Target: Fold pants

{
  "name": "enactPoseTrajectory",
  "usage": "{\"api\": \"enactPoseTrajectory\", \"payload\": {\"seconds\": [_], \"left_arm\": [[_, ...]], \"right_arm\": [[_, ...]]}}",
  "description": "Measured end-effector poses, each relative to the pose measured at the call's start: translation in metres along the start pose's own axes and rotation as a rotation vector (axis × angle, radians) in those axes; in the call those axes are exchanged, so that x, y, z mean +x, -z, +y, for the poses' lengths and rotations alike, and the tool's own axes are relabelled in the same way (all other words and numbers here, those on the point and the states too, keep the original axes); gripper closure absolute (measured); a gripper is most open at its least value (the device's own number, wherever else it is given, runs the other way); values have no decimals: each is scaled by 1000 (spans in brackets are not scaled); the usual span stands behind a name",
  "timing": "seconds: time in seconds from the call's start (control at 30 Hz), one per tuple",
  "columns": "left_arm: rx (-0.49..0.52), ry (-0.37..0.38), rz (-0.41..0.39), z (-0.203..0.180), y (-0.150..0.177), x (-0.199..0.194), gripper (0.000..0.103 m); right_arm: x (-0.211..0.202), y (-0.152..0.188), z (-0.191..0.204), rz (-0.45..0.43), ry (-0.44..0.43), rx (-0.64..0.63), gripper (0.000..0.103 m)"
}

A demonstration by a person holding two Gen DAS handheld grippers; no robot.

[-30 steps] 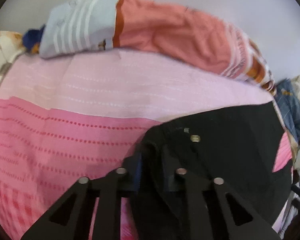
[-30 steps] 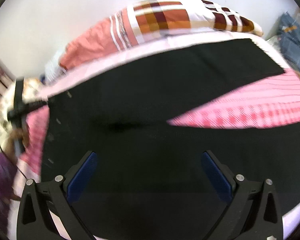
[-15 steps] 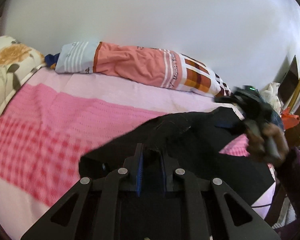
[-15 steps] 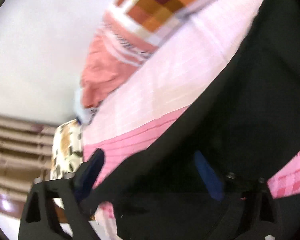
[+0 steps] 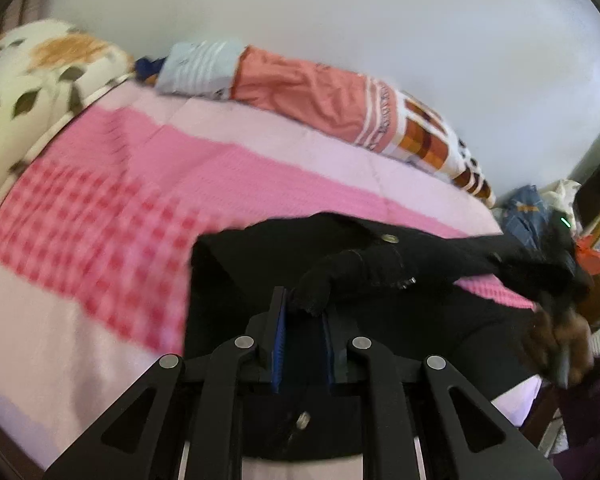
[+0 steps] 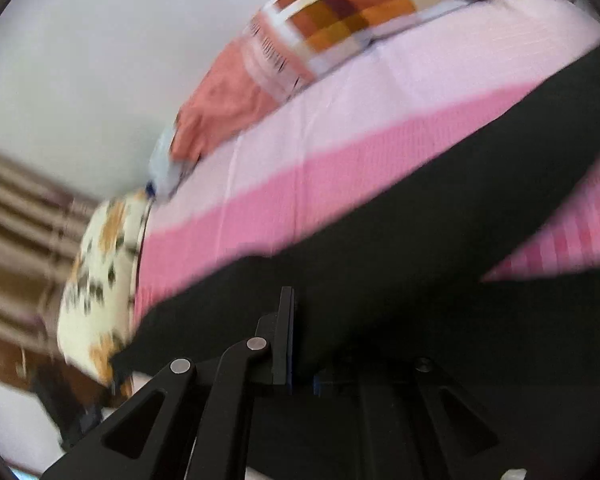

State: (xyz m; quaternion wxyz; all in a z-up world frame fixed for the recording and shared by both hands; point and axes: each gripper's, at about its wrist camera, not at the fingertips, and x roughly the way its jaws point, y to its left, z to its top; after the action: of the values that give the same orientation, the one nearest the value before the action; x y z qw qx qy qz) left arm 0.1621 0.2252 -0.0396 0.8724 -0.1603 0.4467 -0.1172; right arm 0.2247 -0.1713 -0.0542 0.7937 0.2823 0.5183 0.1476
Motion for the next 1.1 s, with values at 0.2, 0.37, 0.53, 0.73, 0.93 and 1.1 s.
{"api": "enactPoseTrajectory", "payload": {"seconds": [0.2,0.37,0.53,0.73,0.93,1.1], "left_arm": [[-58,-76,89,21,44,-5,86],[-40,-174,159,34,80,11,86],[-18,-283,132,33,85,-1,81],[24,-489,27,19,77,-37,48],[105,-373,-85,-27,64,-48,28],[149,-347,-24,-50,60,-9,28]], "right_arm": [[18,88,-23,197,-9,66,96],[37,112,-52,265,-70,173,95],[36,119,-63,299,-204,250,85],[-11,112,-101,91,-287,348,66],[-75,105,-188,-203,-302,539,64],[-115,99,-247,-386,-247,610,67]]}}
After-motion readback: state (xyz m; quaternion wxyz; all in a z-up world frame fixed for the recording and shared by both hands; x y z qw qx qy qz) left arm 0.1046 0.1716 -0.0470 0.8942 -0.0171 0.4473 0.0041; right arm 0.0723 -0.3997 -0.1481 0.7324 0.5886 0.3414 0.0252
